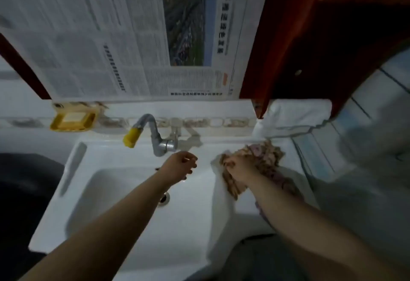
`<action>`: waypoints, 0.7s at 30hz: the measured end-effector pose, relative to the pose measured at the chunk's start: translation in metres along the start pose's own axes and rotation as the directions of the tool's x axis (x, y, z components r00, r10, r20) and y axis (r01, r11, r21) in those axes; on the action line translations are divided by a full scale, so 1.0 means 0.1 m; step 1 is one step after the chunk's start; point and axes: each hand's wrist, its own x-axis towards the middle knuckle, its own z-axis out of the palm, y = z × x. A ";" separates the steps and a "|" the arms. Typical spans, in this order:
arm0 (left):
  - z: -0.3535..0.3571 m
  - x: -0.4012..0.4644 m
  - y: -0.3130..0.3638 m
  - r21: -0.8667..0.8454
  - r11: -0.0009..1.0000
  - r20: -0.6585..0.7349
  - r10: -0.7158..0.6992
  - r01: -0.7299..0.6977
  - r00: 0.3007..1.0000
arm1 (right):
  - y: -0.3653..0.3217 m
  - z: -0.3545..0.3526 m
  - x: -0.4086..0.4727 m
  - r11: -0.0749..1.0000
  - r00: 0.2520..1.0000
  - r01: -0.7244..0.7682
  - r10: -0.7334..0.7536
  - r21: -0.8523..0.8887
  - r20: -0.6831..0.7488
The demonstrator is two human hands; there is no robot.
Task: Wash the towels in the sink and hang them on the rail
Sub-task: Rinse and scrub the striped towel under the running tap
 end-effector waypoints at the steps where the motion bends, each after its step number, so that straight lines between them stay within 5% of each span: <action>1: 0.05 0.01 -0.07 -0.017 0.999 0.013 -0.040 0.041 0.999 | 0.11 0.06 0.01 0.998 1.000 -0.009 0.010 -0.058 0.013; 12: 0.29 0.02 -0.52 -0.205 0.945 -0.055 -0.269 0.253 0.961 | 0.37 0.10 0.12 0.870 0.963 -0.239 0.157 -0.432 -0.217; 15: 0.25 -0.01 -0.57 -0.228 0.941 -0.081 -0.274 0.249 0.958 | 0.25 -0.06 0.11 0.935 0.942 -0.215 0.122 -0.281 -0.314; 21: 0.02 -0.07 -0.43 -0.533 0.846 -0.159 -0.139 0.034 0.977 | -0.49 -0.42 -0.20 0.963 0.849 0.117 0.030 0.243 -0.528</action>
